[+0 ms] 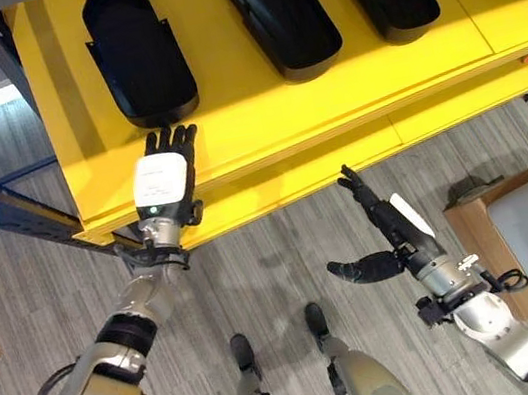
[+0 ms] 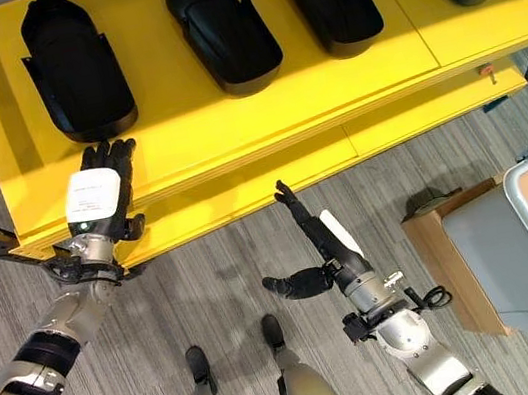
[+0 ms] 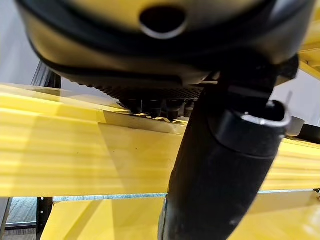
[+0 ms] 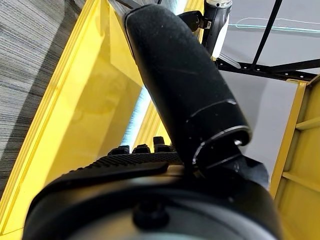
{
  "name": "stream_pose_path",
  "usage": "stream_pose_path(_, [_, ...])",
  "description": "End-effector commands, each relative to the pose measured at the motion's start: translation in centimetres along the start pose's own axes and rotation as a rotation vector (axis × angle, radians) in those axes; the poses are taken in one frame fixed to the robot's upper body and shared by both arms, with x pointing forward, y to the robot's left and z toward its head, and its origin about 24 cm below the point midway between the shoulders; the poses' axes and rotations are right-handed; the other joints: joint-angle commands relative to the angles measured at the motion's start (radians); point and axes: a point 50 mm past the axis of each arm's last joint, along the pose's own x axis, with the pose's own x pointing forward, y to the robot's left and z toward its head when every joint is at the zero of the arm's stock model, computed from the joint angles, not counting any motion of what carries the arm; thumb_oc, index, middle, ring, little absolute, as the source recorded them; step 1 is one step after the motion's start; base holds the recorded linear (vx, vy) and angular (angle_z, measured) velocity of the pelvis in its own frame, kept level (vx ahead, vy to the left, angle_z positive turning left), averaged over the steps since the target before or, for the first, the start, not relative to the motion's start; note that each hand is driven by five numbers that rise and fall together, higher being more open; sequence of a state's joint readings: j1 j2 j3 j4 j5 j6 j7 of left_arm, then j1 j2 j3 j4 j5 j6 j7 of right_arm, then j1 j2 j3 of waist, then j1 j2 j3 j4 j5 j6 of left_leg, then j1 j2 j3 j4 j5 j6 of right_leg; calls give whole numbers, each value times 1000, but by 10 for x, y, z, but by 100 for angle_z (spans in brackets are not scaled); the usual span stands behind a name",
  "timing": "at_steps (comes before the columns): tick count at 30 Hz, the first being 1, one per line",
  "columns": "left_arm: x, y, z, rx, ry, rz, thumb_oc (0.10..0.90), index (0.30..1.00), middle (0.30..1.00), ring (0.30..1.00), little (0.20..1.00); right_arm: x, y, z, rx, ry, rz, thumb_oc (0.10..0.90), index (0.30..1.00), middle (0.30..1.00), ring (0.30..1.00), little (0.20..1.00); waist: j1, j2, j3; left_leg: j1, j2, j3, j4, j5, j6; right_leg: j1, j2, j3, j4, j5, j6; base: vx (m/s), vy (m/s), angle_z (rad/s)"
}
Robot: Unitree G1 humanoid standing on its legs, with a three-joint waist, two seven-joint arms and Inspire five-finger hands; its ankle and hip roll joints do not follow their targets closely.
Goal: Move parts from the plastic box to the shelf.
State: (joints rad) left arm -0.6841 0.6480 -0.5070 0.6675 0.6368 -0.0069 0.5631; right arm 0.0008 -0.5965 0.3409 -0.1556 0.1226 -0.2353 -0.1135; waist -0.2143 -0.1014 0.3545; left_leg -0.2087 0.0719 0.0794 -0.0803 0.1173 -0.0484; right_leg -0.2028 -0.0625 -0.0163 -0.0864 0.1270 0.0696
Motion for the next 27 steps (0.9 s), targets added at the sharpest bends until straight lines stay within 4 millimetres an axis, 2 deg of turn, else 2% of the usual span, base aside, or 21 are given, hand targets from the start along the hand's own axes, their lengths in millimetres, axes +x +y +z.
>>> stream_pose_path(1, [32, 41, -9, 18, 25, 160, 900, 1000, 1000, 1000, 1000, 3, -13, 48, 23, -274, -33, 900, 1000, 1000, 1000, 1000, 22, -23, -50, 130, 48, 53, -7, -75, -24, 16, -37, -27, 46, -35, 81, 0, 0, 0])
stream_pose_path(3, [32, 41, -9, 15, 23, 160, 900, 1000, 1000, 1000, 1000, 4, -13, 48, 24, -275, -32, 900, 1000, 1000, 1000, 1000, 22, -24, -50, 130, 48, 53, -7, -75, -24, 16, -37, -27, 45, -35, 81, 0, 0, 0])
stream_pose_path(7, [26, 38, 9, -42, -48, 171, 900, 1000, 1000, 1000, 1000, 5, -13, 48, 21, -276, -44, 900, 1000, 1000, 1000, 1000, 32, -20, -46, 134, 47, 47, -7, -78, -22, 22, -38, -28, 47, -40, 79, 0, 0, 0])
stream_pose_path(9, [25, 38, 8, -42, -46, 170, 900, 1000, 1000, 1000, 1000, 4, -13, 48, 21, -275, -43, 900, 1000, 1000, 1000, 1000, 31, -20, -47, 135, 47, 47, -7, -78, -22, 22, -38, -28, 47, -40, 79, 0, 0, 0])
stream_pose_path(10, [14, 35, 21, -98, -97, 179, 900, 1000, 1000, 1000, 1000, 6, -14, 49, 20, -279, -56, 900, 1000, 1000, 1000, 1000, 41, -14, -46, 138, 44, 42, -7, -80, -21, 29, -38, -31, 46, -43, 77, 0, 0, 0])
stream_pose_path(13, [2, 31, 27, -156, -111, 172, 900, 1000, 1000, 1000, 1000, 7, -16, 49, 12, -278, -69, 900, 1000, 1000, 1000, 1000, 49, -10, -46, 142, 42, 38, -7, -83, -19, 35, -40, -32, 44, -44, 75, 0, 0, 0])
stream_pose_path(17, [-28, 25, 41, -320, -154, 148, 900, 1000, 1000, 1000, 1000, 12, -19, 53, -2, -298, -96, 900, 1000, 1000, 1000, 1000, 71, -4, -53, 147, 38, 31, -7, -88, -15, 45, -41, -39, 45, -47, 71, 0, 0, 0])
stream_pose_path(18, [-29, 25, 40, -321, -152, 147, 900, 1000, 1000, 1000, 1000, 12, -19, 53, -2, -298, -94, 900, 1000, 1000, 1000, 1000, 70, -4, -54, 147, 38, 31, -7, -88, -15, 45, -41, -39, 45, -47, 71, 0, 0, 0])
stream_pose_path(20, [-49, 26, 46, -415, -183, 122, 900, 1000, 1000, 1000, 1000, 17, -23, 62, -56, -341, -107, 900, 1000, 1000, 1000, 1000, 84, -1, -65, 155, 36, 26, -7, -92, -11, 55, -42, -42, 45, -49, 68, 0, 0, 0])
stream_pose_path(24, [-76, 30, 48, -526, -225, 62, 900, 1000, 1000, 1000, 1000, 21, -36, 72, -151, -391, -160, 900, 1000, 1000, 1000, 1000, 102, 5, -91, 169, 32, 13, -7, -96, -7, 78, -44, -55, 45, -53, 65, -6, -28, 10])
stream_pose_path(27, [-86, 34, 45, -557, -234, 37, 900, 1000, 1000, 1000, 1000, 24, -43, 76, -154, -409, -192, 900, 1000, 1000, 1000, 1000, 109, 9, -101, 176, 31, 8, -7, -96, -8, 89, -44, -59, 42, -52, 64, -11, -29, 14])
